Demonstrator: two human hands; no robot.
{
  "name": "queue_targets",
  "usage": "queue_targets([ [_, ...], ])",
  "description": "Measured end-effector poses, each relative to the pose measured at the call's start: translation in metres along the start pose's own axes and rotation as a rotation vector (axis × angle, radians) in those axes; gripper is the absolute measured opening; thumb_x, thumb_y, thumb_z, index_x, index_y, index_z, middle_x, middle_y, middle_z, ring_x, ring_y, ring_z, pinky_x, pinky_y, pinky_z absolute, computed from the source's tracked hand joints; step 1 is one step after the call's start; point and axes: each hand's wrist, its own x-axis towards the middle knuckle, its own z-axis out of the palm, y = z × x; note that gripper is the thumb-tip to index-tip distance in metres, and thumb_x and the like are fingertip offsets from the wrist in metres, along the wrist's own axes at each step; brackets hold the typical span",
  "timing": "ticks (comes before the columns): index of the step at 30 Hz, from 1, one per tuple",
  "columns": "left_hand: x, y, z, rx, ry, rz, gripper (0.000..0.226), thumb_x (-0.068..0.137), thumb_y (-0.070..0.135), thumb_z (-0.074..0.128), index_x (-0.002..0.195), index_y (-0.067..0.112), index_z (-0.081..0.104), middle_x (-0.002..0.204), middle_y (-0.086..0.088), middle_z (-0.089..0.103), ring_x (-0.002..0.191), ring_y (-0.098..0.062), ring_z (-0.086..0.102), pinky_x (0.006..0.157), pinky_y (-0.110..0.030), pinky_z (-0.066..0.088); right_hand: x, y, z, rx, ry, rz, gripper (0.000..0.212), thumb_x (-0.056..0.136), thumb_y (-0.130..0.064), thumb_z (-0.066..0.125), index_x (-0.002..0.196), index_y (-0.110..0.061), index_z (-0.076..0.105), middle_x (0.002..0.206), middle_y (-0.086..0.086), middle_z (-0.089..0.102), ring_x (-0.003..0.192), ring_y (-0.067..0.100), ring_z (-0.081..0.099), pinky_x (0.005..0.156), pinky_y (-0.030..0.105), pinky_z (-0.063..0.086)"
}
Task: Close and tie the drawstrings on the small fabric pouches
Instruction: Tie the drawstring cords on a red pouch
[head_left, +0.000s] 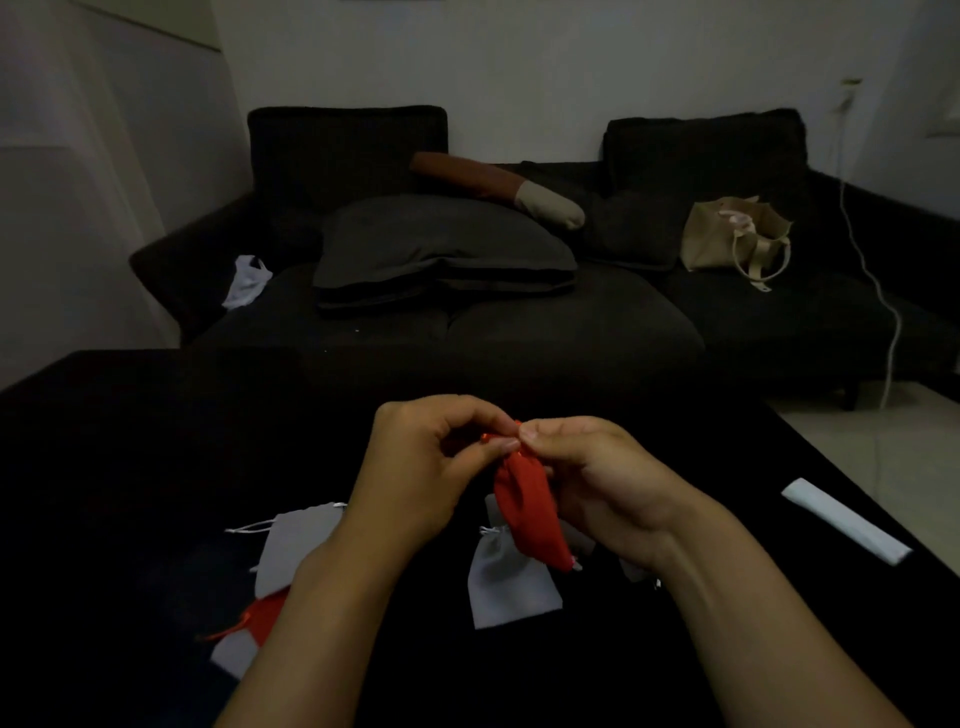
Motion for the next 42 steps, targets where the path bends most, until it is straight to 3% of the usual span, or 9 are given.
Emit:
queue_targets([
  [4, -0.002, -0.002, 0.002, 0.038, 0.002, 0.009, 0.016, 0.076, 0.011, 0.082, 0.085, 0.023, 0.077, 0.079, 0.015, 0.073, 0.074, 0.002, 0.069, 0.067, -0.015, 0.053, 0.0, -0.002, 0.001, 0.034, 0.03, 0.078, 0.027, 0.093, -0.031, 0.059, 0.089, -0.008, 0.072, 0.076, 0.008, 0.061, 0.071, 0.015, 0.059, 0.069, 0.032, 0.048],
  [6, -0.003, -0.003, 0.003, 0.045, -0.006, 0.014, 0.016, 0.076, 0.012, 0.082, 0.086, 0.023, 0.076, 0.08, 0.014, 0.073, 0.074, 0.002, 0.069, 0.067, -0.016, 0.054, 0.002, -0.001, 0.002, 0.026, 0.06, 0.071, 0.024, 0.094, -0.025, 0.058, 0.085, -0.008, 0.072, 0.071, 0.006, 0.059, 0.065, 0.013, 0.059, 0.069, 0.033, 0.048],
  [10, -0.001, -0.002, 0.002, 0.076, -0.01, 0.087, 0.014, 0.076, 0.008, 0.081, 0.085, 0.018, 0.076, 0.082, 0.01, 0.073, 0.077, -0.002, 0.069, 0.068, -0.021, 0.056, 0.004, -0.002, 0.001, 0.129, 0.087, 0.104, 0.016, 0.09, -0.014, 0.059, 0.101, -0.004, 0.063, 0.074, 0.008, 0.054, 0.065, 0.013, 0.055, 0.066, 0.027, 0.049],
  [13, 0.0, -0.001, 0.001, 0.101, -0.026, 0.168, 0.011, 0.078, 0.007, 0.08, 0.087, 0.013, 0.077, 0.085, 0.007, 0.073, 0.081, -0.003, 0.069, 0.072, -0.022, 0.056, 0.005, -0.004, -0.002, 0.21, 0.098, 0.148, 0.017, 0.074, -0.016, 0.069, 0.085, -0.003, 0.068, 0.066, 0.005, 0.053, 0.063, 0.012, 0.05, 0.069, 0.027, 0.044],
  [17, 0.001, -0.003, 0.003, 0.147, -0.068, 0.218, 0.01, 0.081, 0.011, 0.077, 0.091, 0.013, 0.078, 0.088, 0.007, 0.073, 0.083, 0.001, 0.068, 0.075, -0.018, 0.054, 0.003, -0.004, -0.003, 0.213, 0.146, 0.174, 0.01, 0.074, -0.014, 0.069, 0.075, -0.003, 0.068, 0.063, 0.006, 0.052, 0.058, 0.012, 0.048, 0.068, 0.027, 0.039],
  [22, 0.001, -0.005, 0.005, 0.226, -0.151, 0.175, 0.011, 0.085, 0.018, 0.074, 0.096, 0.019, 0.075, 0.09, 0.011, 0.07, 0.083, 0.001, 0.065, 0.074, -0.013, 0.05, 0.001, -0.006, -0.002, 0.176, 0.204, 0.211, 0.009, 0.082, -0.011, 0.067, 0.079, -0.003, 0.067, 0.061, 0.004, 0.048, 0.053, 0.01, 0.045, 0.06, 0.023, 0.037],
  [29, -0.002, -0.002, 0.009, 0.147, -0.066, 0.109, 0.015, 0.087, 0.01, 0.07, 0.094, 0.024, 0.07, 0.091, 0.014, 0.067, 0.086, -0.002, 0.065, 0.074, -0.01, 0.047, 0.001, -0.012, 0.0, 0.062, 0.245, 0.148, 0.006, 0.086, -0.017, 0.068, 0.085, -0.01, 0.067, 0.062, 0.0, 0.052, 0.055, 0.007, 0.049, 0.055, 0.016, 0.044],
  [35, -0.003, -0.009, 0.013, 0.114, -0.268, -0.063, 0.008, 0.095, 0.023, 0.06, 0.094, 0.031, 0.06, 0.091, 0.013, 0.063, 0.082, -0.003, 0.062, 0.07, -0.02, 0.05, 0.002, -0.007, -0.002, 0.041, 0.25, 0.201, 0.006, 0.087, -0.016, 0.068, 0.084, -0.011, 0.068, 0.062, 0.001, 0.051, 0.054, 0.007, 0.048, 0.052, 0.017, 0.044],
  [42, -0.002, -0.008, 0.013, 0.16, -0.292, -0.075, 0.01, 0.096, 0.025, 0.057, 0.092, 0.034, 0.056, 0.092, 0.015, 0.059, 0.084, 0.0, 0.058, 0.069, -0.015, 0.044, 0.001, -0.007, -0.001, 0.061, 0.24, 0.213, 0.006, 0.087, -0.016, 0.068, 0.084, -0.01, 0.07, 0.064, 0.001, 0.053, 0.055, 0.007, 0.049, 0.053, 0.016, 0.044],
])
